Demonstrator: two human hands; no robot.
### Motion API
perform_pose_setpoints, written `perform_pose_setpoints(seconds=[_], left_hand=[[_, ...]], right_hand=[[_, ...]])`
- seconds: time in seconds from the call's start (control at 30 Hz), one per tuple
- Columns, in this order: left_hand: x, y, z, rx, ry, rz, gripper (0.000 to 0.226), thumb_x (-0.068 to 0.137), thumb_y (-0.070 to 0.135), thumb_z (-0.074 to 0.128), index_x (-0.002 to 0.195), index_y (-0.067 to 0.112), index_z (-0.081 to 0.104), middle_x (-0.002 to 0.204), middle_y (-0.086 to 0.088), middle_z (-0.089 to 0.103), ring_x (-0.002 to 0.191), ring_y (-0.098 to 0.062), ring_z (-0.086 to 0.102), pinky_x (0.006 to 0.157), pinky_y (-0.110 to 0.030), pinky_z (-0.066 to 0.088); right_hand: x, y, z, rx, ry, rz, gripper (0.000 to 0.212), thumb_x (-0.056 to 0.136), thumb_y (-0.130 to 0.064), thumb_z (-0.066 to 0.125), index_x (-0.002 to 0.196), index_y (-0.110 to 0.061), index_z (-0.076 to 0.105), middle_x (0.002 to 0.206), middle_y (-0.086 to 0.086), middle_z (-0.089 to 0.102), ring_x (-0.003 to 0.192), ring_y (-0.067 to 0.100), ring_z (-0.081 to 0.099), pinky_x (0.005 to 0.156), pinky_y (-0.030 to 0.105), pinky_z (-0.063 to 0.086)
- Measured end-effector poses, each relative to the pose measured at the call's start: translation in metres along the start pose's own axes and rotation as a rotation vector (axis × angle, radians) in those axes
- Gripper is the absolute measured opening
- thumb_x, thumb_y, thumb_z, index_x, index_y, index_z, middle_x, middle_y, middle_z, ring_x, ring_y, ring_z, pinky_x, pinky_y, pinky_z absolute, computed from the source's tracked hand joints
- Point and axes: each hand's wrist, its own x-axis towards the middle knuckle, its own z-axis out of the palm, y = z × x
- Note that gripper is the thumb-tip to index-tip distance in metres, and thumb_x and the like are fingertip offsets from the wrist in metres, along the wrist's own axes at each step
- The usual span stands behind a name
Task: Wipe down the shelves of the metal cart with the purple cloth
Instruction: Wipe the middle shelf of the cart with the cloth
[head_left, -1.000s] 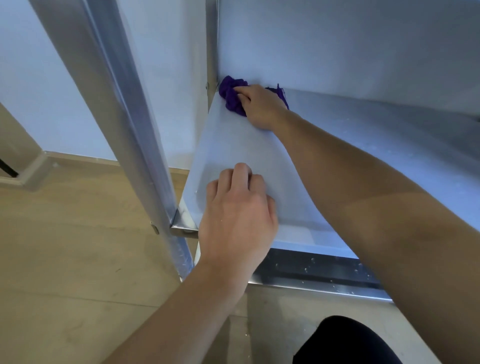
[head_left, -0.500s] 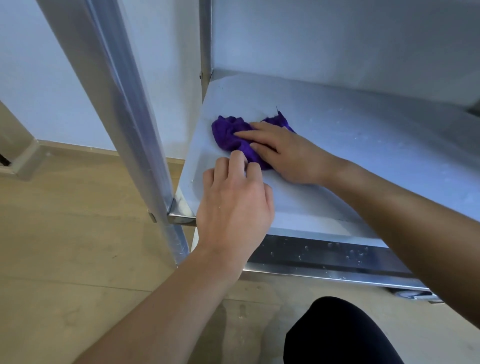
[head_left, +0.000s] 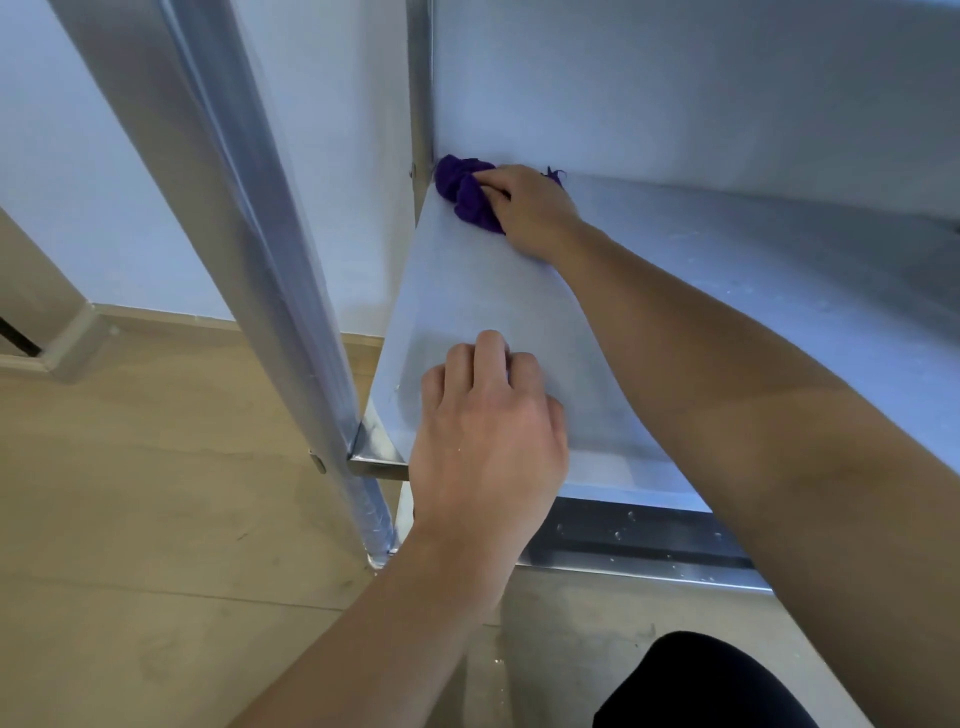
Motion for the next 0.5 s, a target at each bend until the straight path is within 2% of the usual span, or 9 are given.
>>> perform_pose_setpoints(seconds=[0.07, 0.2, 0.4, 0.5], left_hand=[[0.002, 0.0, 0.0, -0.003, -0.01, 0.003, 0.029, 0.088, 0.017, 0.037, 0.087, 0.006, 0.064, 0.09, -0.009, 0.054, 0.081, -0.029, 0.051, 0.073, -0.04, 0.043], [0.001, 0.004, -0.002, 0.011, -0.036, -0.017, 0.025, 0.089, 0.02, 0.04, 0.089, 0.008, 0.063, 0.092, -0.009, 0.053, 0.082, -0.029, 0.049, 0.073, -0.041, 0.042], [0.004, 0.006, -0.002, 0.036, -0.048, -0.035, 0.027, 0.093, 0.021, 0.04, 0.09, 0.008, 0.063, 0.093, -0.009, 0.052, 0.084, -0.028, 0.048, 0.072, -0.041, 0.041], [0.005, 0.007, -0.004, 0.055, -0.064, -0.028, 0.026, 0.093, 0.022, 0.042, 0.094, 0.007, 0.063, 0.095, -0.01, 0.052, 0.085, -0.029, 0.049, 0.073, -0.041, 0.042]], right_hand=[[-0.002, 0.0, -0.001, -0.028, -0.016, 0.016, 0.036, 0.102, -0.033, 0.032, 0.127, -0.035, 0.058, 0.125, -0.007, 0.061, 0.108, 0.015, 0.057, 0.081, 0.028, 0.04], [-0.021, 0.0, -0.008, -0.078, -0.064, 0.013, 0.04, 0.104, -0.033, 0.029, 0.139, -0.032, 0.047, 0.137, -0.005, 0.053, 0.12, 0.016, 0.051, 0.097, 0.03, 0.04], [-0.076, 0.005, -0.018, -0.06, -0.072, -0.044, 0.039, 0.103, -0.031, 0.031, 0.137, -0.027, 0.049, 0.132, -0.003, 0.054, 0.118, 0.018, 0.05, 0.102, 0.035, 0.039], [-0.111, 0.013, -0.026, -0.07, -0.065, -0.08, 0.038, 0.104, -0.03, 0.032, 0.137, -0.026, 0.049, 0.131, -0.003, 0.053, 0.12, 0.017, 0.048, 0.103, 0.033, 0.036]])
